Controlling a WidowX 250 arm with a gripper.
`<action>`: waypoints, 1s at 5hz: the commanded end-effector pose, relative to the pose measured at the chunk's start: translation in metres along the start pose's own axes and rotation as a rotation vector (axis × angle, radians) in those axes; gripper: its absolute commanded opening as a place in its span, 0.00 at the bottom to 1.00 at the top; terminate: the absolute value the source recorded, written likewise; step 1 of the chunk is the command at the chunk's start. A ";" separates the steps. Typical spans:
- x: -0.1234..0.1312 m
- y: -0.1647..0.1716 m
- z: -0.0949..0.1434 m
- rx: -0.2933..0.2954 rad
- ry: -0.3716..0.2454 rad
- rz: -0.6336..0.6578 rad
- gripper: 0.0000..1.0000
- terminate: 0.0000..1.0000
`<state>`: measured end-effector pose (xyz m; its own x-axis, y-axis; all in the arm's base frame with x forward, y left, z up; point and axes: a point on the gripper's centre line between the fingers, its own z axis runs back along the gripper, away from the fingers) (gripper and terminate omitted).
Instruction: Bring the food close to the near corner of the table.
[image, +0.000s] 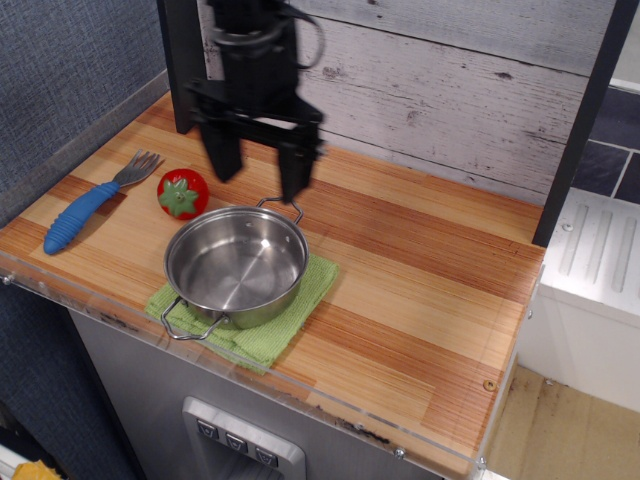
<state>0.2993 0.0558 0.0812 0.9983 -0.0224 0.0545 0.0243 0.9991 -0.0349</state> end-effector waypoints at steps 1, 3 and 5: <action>0.025 0.062 0.027 0.053 -0.121 0.017 1.00 0.00; 0.030 0.064 -0.001 0.035 -0.047 0.030 1.00 0.00; 0.025 0.080 -0.032 -0.017 0.066 0.040 1.00 0.00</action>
<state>0.3239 0.1277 0.0315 0.9977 0.0086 -0.0667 -0.0136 0.9971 -0.0746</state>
